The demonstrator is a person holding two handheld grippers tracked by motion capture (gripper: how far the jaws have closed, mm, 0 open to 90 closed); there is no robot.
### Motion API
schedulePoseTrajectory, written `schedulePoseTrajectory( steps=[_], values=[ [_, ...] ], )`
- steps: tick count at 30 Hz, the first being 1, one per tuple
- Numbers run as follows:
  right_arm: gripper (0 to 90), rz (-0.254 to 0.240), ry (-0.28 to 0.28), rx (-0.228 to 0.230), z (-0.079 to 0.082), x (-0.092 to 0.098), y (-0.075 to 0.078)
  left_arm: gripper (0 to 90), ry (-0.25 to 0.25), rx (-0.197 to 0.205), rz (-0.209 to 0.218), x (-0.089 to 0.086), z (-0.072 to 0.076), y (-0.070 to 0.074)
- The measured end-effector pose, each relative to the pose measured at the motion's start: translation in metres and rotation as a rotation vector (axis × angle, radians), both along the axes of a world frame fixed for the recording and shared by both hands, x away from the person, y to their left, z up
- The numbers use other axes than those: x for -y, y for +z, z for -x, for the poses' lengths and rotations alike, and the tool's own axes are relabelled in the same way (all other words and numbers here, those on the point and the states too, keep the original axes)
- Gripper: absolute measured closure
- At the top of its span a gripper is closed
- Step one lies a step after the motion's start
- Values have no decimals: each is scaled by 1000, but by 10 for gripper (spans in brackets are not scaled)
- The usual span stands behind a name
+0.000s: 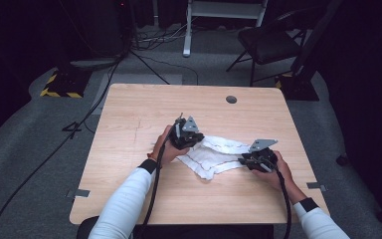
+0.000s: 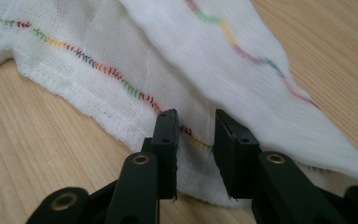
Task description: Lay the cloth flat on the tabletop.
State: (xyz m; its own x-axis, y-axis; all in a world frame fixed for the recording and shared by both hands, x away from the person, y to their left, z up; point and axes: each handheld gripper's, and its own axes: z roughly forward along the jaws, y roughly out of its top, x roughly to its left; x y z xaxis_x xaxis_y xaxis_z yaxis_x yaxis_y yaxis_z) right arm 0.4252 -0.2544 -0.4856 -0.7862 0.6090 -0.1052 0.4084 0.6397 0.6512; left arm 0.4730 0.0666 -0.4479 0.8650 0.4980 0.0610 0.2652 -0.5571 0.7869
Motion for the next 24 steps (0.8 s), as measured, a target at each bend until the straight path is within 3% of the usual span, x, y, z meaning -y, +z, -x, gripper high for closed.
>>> schedulePoseTrajectory(
  steps=[3, 6, 8, 12, 13, 15, 16, 19, 21, 22, 24],
  values=[
    [705, 53, -8, 21, -1, 6, 3, 848, 52, 2, 13, -17, -7, 2],
    [699, 68, -13, 19, -2, 9, 3, 849, 68, -3, 22, -25, -11, 3],
    [637, 112, -39, 44, -4, 11, 5, 849, 92, -2, 25, -30, -14, 3],
    [606, 105, -64, 54, -4, 10, 5, 849, 101, -8, 20, -32, -16, 1],
    [589, 75, -49, 80, -1, 7, 8, 849, 105, -5, 11, -31, -16, 1],
    [590, -8, -2, 90, 6, 1, 15, 849, 103, -6, 10, -31, -17, 1],
    [590, -8, -2, 90, 6, 1, 15, 849, 106, -8, 13, -31, -17, 0],
    [579, -105, 86, 73, 16, -17, 20, 849, 117, -15, 12, -33, -20, -2],
    [550, -132, 179, 40, 26, -44, 18, 849, 123, -18, 9, -34, -21, -4],
    [550, -132, 179, 40, 26, -44, 18, 849, 126, -22, 8, -35, -21, -4],
    [537, -132, 239, 24, 32, -64, 14, 849, 132, -20, 7, -37, -22, -5]
  ],
)
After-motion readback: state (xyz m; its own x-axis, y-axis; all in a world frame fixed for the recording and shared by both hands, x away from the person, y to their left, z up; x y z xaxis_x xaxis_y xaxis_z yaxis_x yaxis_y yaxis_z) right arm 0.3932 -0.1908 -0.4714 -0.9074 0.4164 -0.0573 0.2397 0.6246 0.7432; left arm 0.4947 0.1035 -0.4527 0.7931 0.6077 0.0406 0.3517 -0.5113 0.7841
